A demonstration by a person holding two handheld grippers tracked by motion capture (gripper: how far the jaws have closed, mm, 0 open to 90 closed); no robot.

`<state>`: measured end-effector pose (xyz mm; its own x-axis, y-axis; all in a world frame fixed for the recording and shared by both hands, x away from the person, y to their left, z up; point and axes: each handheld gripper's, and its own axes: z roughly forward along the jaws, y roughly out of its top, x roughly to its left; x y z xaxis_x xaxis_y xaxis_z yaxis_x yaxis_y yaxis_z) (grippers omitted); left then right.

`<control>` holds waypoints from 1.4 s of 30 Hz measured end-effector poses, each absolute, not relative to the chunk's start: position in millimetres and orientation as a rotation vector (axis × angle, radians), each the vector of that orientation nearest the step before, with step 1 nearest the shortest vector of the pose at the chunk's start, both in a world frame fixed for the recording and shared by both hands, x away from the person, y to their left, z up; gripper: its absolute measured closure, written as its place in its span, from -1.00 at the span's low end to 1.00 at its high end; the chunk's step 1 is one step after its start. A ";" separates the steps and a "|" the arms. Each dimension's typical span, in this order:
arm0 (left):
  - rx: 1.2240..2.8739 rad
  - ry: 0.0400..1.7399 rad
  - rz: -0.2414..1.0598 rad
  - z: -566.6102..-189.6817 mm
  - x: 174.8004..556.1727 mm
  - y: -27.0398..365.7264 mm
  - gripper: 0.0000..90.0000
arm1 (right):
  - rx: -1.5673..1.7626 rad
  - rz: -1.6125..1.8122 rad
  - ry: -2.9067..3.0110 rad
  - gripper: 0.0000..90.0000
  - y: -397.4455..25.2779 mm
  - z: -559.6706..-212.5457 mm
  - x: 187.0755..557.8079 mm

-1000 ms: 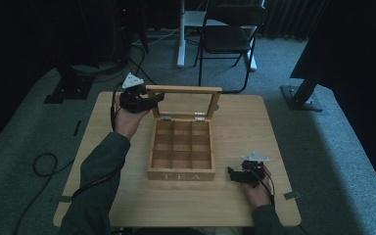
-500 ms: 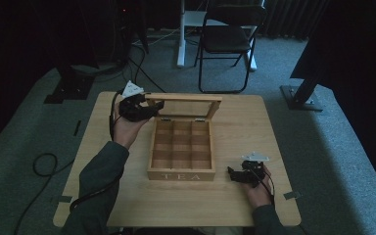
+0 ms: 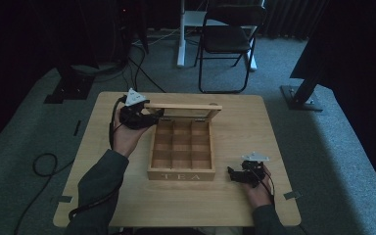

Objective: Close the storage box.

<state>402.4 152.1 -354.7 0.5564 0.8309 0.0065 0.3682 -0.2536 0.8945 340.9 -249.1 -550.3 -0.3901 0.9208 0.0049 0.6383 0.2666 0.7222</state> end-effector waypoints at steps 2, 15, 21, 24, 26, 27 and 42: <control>1.853 0.983 0.617 -355.5 400.3 151.5 -0.23 | 1.412 0.912 2.125 -0.73 -249.0 -550.3 340.9; 1.857 1.018 0.620 -363.3 390.7 149.6 -0.31 | 1.411 0.912 2.125 -0.73 -248.9 -550.3 341.0; 1.845 1.050 0.591 -368.1 385.7 150.3 -0.36 | 1.413 0.912 2.124 -0.73 -248.8 -550.2 340.5; 1.844 1.066 0.578 -370.5 383.4 150.6 -0.36 | 1.412 0.912 2.125 -0.73 -248.8 -550.2 340.5; 1.843 1.075 0.570 -372.7 381.9 150.7 -0.36 | 1.412 0.912 2.125 -0.73 -248.8 -550.2 340.5; 1.847 1.077 0.568 -373.5 381.1 150.9 -0.36 | 1.412 0.912 2.124 -0.73 -248.8 -550.3 340.5; 1.841 1.095 0.546 -383.4 371.1 152.2 -0.36 | 1.414 0.912 2.121 -0.73 -248.6 -550.3 340.2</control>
